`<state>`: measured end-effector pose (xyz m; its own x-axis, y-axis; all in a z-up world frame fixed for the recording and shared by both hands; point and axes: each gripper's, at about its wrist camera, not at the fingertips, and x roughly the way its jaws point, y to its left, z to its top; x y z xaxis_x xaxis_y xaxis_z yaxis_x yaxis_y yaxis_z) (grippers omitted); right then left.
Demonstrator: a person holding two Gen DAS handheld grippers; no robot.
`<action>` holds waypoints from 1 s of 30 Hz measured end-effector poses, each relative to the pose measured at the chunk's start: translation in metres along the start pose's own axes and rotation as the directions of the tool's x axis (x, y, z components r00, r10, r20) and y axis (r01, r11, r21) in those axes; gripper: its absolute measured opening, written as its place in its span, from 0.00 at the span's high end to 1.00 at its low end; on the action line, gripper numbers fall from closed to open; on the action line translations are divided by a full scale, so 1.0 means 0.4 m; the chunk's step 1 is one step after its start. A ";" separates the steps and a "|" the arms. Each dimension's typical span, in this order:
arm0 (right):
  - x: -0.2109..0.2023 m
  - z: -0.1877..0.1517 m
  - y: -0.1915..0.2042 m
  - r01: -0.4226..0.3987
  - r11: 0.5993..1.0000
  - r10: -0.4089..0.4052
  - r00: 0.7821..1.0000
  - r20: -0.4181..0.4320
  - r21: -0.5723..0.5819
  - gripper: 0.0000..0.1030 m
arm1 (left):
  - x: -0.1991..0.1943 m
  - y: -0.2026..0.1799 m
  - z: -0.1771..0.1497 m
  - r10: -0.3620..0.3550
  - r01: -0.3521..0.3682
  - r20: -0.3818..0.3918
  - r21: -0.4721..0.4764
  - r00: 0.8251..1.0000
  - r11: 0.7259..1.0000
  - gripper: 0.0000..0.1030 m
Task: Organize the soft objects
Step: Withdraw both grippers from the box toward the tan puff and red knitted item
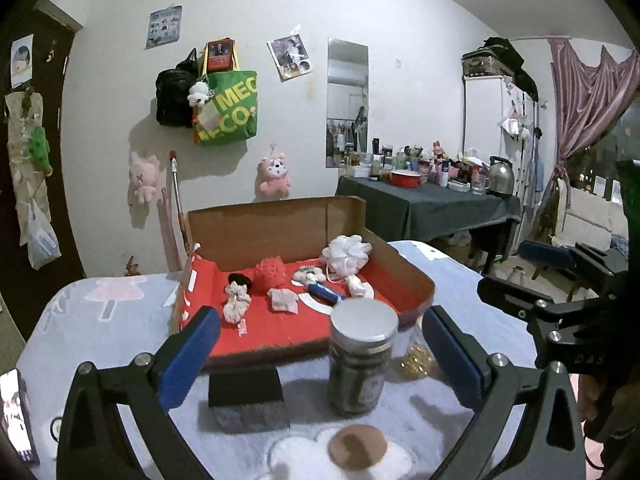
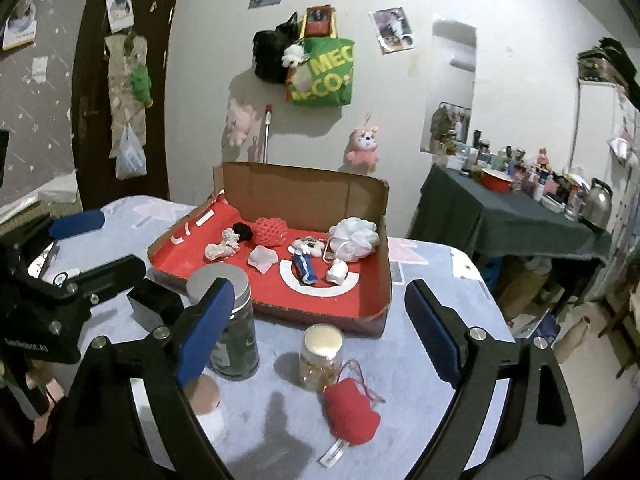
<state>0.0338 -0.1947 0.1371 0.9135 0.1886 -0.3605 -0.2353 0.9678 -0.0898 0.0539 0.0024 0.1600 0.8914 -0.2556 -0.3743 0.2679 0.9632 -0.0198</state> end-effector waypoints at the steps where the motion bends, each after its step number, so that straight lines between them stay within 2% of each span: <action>1: -0.007 -0.013 0.001 0.004 1.000 -0.005 1.000 0.010 0.005 0.12 | -0.006 -0.004 -0.009 0.004 -0.004 0.004 0.003 1.000 1.000 0.00; 6: -0.030 -0.066 0.009 0.026 0.999 -0.027 0.998 0.049 0.023 0.12 | -0.021 -0.020 -0.059 0.022 -0.022 0.024 0.001 0.999 1.000 0.00; 13: -0.037 -0.147 0.009 0.076 0.995 -0.080 0.995 0.064 0.067 0.12 | -0.010 -0.022 -0.126 0.026 -0.026 0.004 -0.032 1.000 0.999 0.00; 22: 0.008 -0.236 0.020 0.105 0.990 -0.106 0.994 0.007 0.099 0.12 | 0.024 -0.016 -0.213 0.031 -0.035 -0.054 -0.074 0.998 0.997 0.00; 30: 0.054 -0.294 0.019 0.085 0.989 -0.076 0.995 -0.071 0.121 0.12 | 0.056 -0.001 -0.265 0.030 -0.046 -0.133 -0.115 0.991 0.992 0.00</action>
<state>0.0126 -0.2030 0.0194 0.9030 0.1020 -0.4174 -0.1152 0.9933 -0.0065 0.0348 0.0051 0.0532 0.8425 -0.2129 -0.4948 0.1830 0.9771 -0.1088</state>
